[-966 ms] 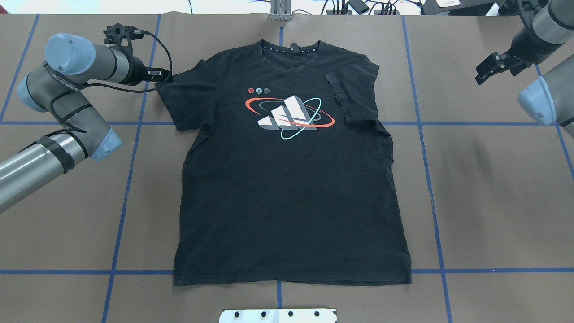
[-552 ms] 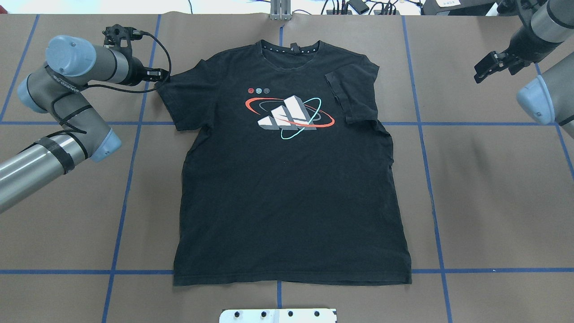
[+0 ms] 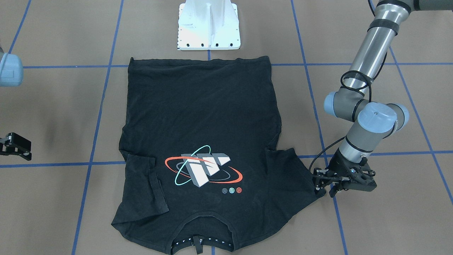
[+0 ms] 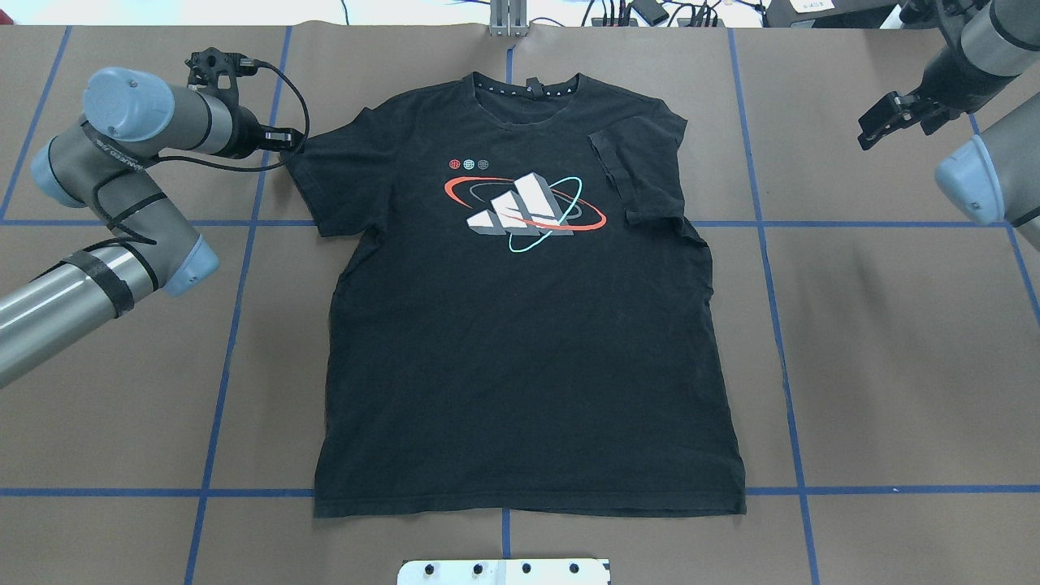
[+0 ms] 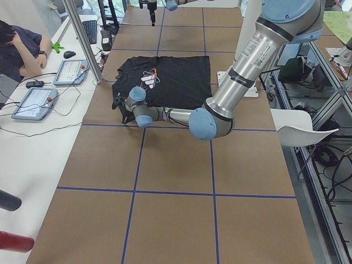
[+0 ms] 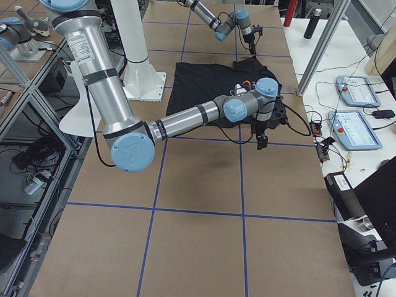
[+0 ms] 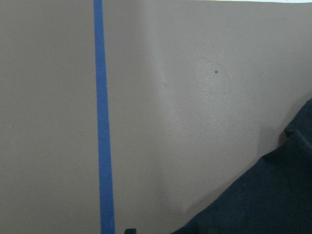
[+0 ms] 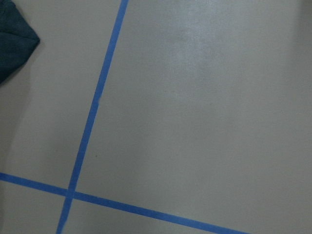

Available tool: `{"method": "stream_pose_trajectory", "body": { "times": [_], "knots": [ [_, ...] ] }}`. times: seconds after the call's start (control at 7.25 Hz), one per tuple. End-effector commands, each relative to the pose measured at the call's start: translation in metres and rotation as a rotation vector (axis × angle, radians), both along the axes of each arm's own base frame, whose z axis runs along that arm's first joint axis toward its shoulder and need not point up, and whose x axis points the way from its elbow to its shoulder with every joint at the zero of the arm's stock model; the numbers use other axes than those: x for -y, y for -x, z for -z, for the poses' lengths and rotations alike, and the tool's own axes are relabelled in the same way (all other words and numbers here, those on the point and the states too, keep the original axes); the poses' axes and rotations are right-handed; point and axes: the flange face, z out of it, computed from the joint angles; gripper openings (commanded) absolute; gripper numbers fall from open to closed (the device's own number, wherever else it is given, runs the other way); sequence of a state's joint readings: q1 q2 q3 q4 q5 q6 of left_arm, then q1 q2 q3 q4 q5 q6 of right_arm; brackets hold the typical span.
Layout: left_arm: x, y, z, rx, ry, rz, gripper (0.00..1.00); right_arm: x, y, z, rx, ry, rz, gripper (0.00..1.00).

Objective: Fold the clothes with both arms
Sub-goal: 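Withdraw the right gripper while moving the left gripper to the other sleeve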

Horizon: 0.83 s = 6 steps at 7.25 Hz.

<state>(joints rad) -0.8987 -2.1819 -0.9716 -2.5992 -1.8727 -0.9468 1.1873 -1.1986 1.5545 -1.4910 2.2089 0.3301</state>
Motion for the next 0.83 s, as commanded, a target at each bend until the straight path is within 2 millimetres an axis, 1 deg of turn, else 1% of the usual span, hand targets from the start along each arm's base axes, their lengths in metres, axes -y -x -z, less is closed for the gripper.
{"method": "stream_pose_trajectory", "body": {
  "times": [0.0, 0.14, 0.41, 0.69],
  "knots": [
    [-0.0006, -0.0008, -0.001, 0.002, 0.002, -0.002, 0.53, 0.0002, 0.0001, 0.0001, 0.0, 0.001, -0.001, 1.0],
    [-0.0002, -0.0011, 0.0002, 0.001, 0.001, -0.002, 0.48, 0.0003, 0.0002, -0.0006, -0.001, 0.001, 0.0, 1.0],
    [-0.0009, -0.0022, 0.0002, 0.001, 0.001, -0.003, 0.28, 0.0003, 0.0002, -0.0007, -0.001, 0.001, 0.0, 1.0],
    [-0.0009, -0.0022, 0.0002, 0.001, 0.001, -0.003, 0.28, 0.0003, 0.0002, -0.0007, 0.0, 0.002, -0.001, 1.0]
  ]
}}
